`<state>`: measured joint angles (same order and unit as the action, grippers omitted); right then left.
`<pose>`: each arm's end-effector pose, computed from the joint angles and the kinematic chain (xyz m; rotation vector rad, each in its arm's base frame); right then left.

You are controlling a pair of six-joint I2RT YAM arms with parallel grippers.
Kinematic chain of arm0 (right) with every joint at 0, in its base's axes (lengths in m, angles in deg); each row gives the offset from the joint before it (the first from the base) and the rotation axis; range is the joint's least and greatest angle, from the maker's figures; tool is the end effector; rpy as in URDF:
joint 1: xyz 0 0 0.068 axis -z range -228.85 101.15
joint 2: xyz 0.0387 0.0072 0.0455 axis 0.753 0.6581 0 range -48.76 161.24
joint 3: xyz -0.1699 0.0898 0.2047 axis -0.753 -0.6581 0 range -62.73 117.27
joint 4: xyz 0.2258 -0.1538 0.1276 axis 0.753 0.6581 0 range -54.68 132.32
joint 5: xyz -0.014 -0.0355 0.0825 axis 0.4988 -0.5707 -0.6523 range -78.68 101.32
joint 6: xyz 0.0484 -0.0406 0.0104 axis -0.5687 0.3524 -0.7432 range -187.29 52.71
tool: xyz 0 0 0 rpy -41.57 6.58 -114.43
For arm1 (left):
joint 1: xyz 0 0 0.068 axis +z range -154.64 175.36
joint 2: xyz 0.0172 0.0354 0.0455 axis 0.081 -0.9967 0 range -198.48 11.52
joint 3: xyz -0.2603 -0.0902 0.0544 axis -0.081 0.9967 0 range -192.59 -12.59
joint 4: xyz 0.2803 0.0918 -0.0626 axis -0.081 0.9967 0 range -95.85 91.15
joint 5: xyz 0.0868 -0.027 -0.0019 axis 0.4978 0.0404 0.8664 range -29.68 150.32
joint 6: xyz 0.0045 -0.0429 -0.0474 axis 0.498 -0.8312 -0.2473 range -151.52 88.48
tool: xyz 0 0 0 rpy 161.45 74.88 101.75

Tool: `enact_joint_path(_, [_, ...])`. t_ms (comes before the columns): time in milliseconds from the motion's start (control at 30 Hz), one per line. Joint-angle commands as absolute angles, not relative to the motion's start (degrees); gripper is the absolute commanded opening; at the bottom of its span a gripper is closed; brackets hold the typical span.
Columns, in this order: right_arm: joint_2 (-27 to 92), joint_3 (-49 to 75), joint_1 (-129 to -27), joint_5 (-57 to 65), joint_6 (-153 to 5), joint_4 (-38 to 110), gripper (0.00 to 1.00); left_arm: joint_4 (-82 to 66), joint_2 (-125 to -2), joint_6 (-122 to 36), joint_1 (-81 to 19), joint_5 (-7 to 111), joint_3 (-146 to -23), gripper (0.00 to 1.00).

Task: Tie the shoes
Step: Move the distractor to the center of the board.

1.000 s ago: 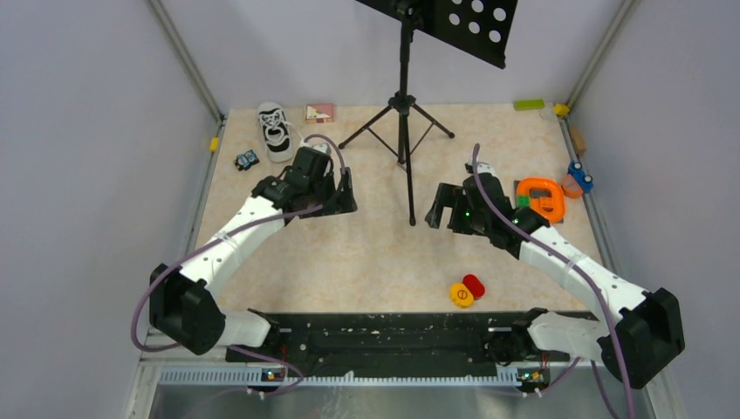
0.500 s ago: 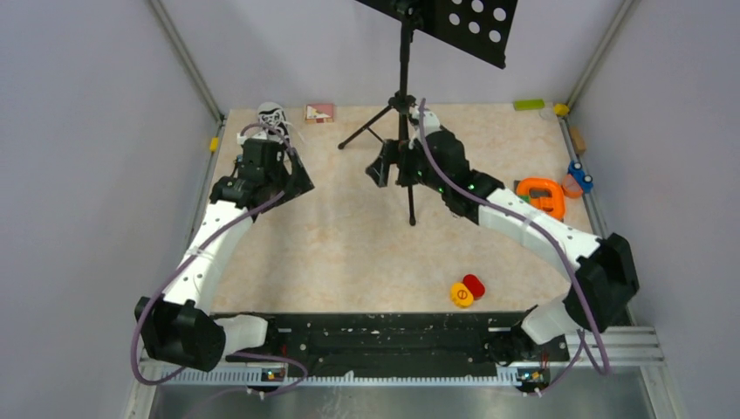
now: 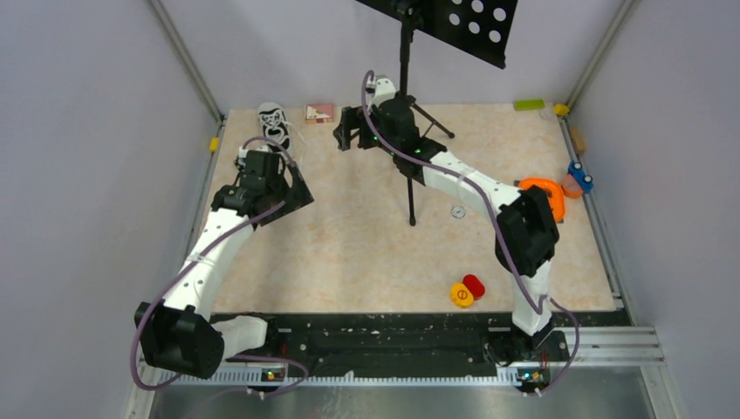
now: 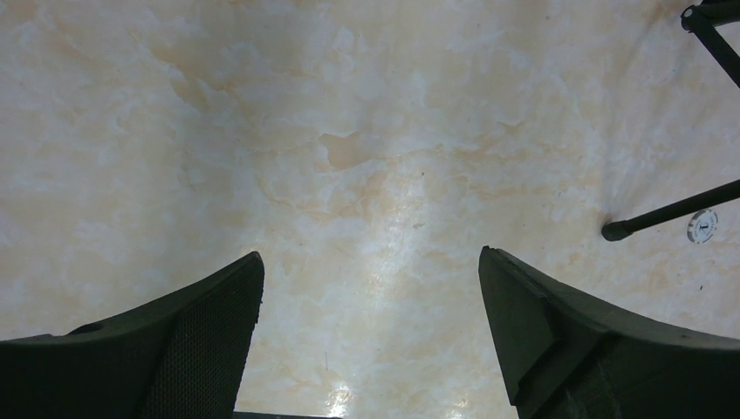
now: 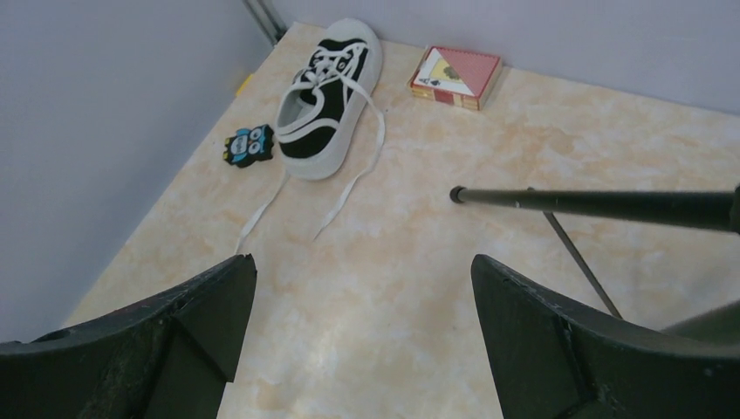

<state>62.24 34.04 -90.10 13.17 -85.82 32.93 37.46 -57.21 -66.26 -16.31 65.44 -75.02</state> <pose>0.4009 0.3494 0.3298 -0.3380 1.8040 0.7169 0.2882 -0.0551 0.3013 -0.5291 2.3904 -0.2543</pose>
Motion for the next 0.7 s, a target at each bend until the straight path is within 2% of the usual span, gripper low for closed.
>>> enact_joint_path(0, [67.83,44.47,-90.33,18.09,-82.80,32.58,0.97,36.69,-55.63,-65.09,-15.98,65.13,-74.30,0.96])
enact_joint_path(167, [74.71,53.51,-90.31,24.13,-79.86,38.44,0.98,36.73,-55.80,-63.73,-15.94,65.24,-74.27,0.96])
enact_joint_path(300, [75.21,53.36,-89.80,27.52,-78.22,40.21,0.99,36.53,-55.87,-63.34,-15.89,65.02,-74.21,0.96])
enact_joint_path(667, [65.10,35.30,-84.71,32.97,-81.10,35.80,0.99,34.72,-57.32,-63.42,-15.89,61.84,-74.17,0.96])
